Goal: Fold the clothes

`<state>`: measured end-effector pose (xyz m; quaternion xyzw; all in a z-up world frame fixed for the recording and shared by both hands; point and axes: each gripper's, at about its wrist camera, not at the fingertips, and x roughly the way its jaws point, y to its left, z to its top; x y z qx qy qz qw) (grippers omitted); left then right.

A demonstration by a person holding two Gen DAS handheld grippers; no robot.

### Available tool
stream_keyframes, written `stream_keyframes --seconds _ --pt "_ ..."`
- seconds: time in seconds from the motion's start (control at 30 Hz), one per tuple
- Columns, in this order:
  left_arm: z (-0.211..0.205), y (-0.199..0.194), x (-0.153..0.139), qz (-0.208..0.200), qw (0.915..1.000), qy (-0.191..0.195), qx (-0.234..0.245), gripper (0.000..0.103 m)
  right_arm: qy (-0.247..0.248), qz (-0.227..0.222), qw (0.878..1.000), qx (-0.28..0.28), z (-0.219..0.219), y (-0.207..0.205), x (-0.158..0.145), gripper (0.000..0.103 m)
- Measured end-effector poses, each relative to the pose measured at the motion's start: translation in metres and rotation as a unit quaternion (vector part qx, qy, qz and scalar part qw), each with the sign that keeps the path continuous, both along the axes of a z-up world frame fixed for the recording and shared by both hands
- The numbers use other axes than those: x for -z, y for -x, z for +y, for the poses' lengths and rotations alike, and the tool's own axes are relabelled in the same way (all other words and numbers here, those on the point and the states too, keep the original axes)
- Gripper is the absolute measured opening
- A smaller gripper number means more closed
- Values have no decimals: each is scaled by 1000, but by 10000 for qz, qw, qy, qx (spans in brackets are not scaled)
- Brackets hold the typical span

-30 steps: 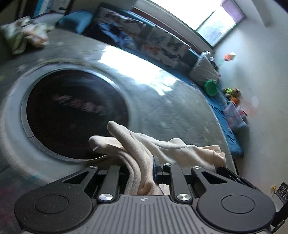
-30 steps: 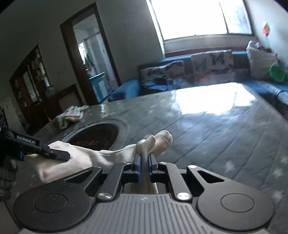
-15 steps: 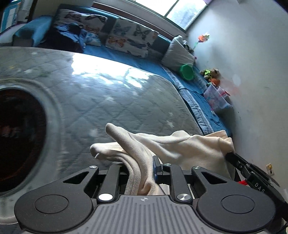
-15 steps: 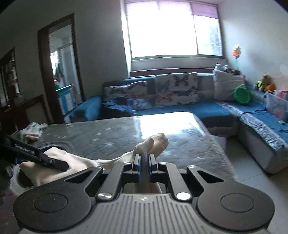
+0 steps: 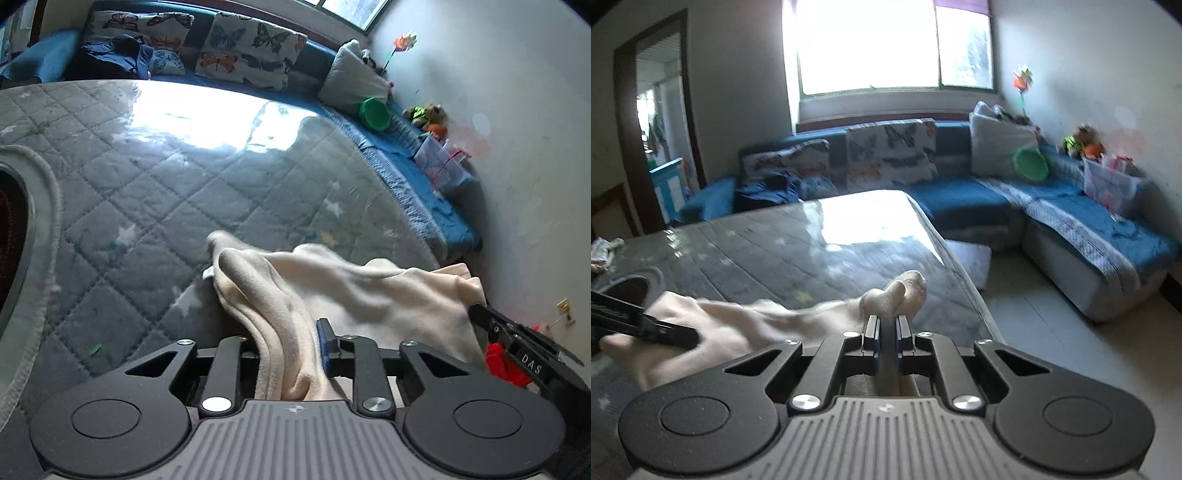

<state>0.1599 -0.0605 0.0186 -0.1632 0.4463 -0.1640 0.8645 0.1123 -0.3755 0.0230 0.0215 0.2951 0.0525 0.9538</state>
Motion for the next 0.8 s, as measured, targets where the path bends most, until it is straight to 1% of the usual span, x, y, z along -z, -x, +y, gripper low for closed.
stream_keyframes --seconds 0.03,0.07,0.1,0.2,0.27,0.33,0.4,0.43,0.47,0.53,0.6,0.7,0.8 --pt "2 2 1 3 10000 -36 6 27 -19 63 10000 33 -3 -2 4 7" --pt "3 3 2 4 10000 -76 7 34 -38 125 9999 67 -7 -4 8 7" --pt "6 4 3 -4 9999 -155 -34 44 -46 187 9998 91 -9 -5 11 8" --pt "13 5 6 -72 9991 -395 -141 50 28 321 9993 180 -13 -7 19 11" --pt "19 6 5 -81 9986 -462 -225 53 86 374 9989 266 -14 -9 22 12" --pt "24 7 3 -132 9980 -517 -325 54 175 362 9987 312 -14 -7 21 12" --pt "29 10 -3 -226 9976 -494 -419 54 149 291 9992 225 -11 -7 17 15" --pt "29 11 -6 -280 9976 -473 -429 54 132 255 9995 165 -8 -6 14 20" --pt "28 14 -9 -340 9975 -457 -412 54 93 229 9997 74 -4 -7 12 23" --pt "24 17 -15 -460 9977 -401 -310 54 -17 242 9996 -158 5 -11 10 23" --pt "16 22 -19 -529 9982 -285 -94 54 -62 281 9989 -376 17 -18 11 23" --pt "4 29 -19 -600 9977 -243 216 54 -78 371 9975 -601 35 -31 17 23" --pt "-4 33 -13 -556 9973 -248 421 54 -21 442 9964 -723 49 -43 23 24"
